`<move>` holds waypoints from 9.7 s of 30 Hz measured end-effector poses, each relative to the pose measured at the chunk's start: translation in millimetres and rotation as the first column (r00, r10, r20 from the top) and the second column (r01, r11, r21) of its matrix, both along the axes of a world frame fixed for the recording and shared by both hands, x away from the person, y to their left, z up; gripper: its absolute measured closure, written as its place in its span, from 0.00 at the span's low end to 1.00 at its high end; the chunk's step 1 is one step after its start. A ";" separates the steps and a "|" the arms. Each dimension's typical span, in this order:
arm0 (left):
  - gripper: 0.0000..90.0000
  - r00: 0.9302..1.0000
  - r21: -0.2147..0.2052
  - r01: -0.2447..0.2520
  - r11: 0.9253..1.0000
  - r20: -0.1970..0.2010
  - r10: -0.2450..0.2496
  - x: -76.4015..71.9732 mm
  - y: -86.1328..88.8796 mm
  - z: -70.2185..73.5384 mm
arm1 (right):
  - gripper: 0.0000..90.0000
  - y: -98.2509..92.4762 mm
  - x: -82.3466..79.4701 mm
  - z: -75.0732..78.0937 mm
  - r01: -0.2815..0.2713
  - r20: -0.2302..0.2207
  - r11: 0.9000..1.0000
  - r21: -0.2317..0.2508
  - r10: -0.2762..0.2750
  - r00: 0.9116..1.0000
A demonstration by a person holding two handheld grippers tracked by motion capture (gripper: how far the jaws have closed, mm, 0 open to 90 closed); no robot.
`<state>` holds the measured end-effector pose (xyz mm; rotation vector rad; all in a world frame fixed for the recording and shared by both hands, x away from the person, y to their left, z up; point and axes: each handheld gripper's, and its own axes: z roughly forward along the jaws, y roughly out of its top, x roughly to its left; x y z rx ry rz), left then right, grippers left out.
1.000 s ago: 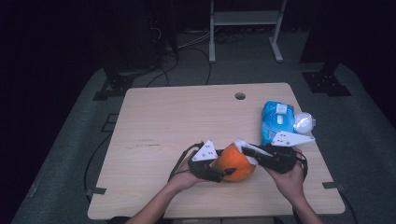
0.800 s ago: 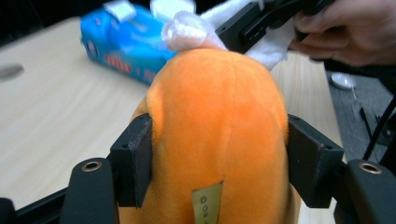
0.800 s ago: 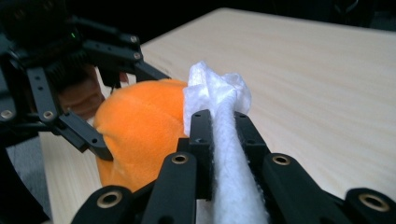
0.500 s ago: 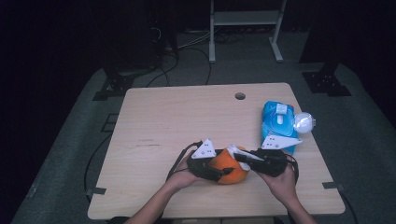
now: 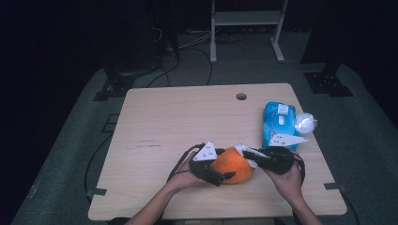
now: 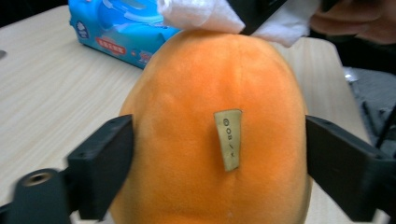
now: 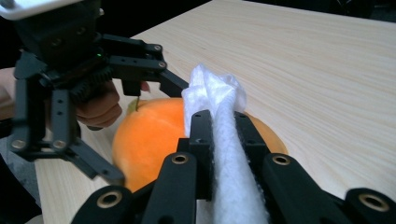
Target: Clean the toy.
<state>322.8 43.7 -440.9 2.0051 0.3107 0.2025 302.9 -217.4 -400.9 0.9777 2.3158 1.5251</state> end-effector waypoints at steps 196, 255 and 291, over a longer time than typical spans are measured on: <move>0.31 0.989 0.057 0.145 0.988 0.015 -0.146 -15.7 -3.8 12.3 | 0.88 30.1 -15.4 7.9 -0.121 0.028 0.991 0.048 0.120 0.992; 0.30 0.978 -0.097 -0.112 0.989 -0.185 0.092 14.0 19.3 6.6 | 0.88 13.5 -5.7 -1.6 -0.082 -0.003 0.993 0.081 0.082 0.997; 0.17 0.997 0.008 0.050 0.999 -0.052 -0.049 1.6 5.1 6.1 | 0.88 -15.3 9.1 -5.8 0.055 -0.027 0.997 0.053 -0.053 0.998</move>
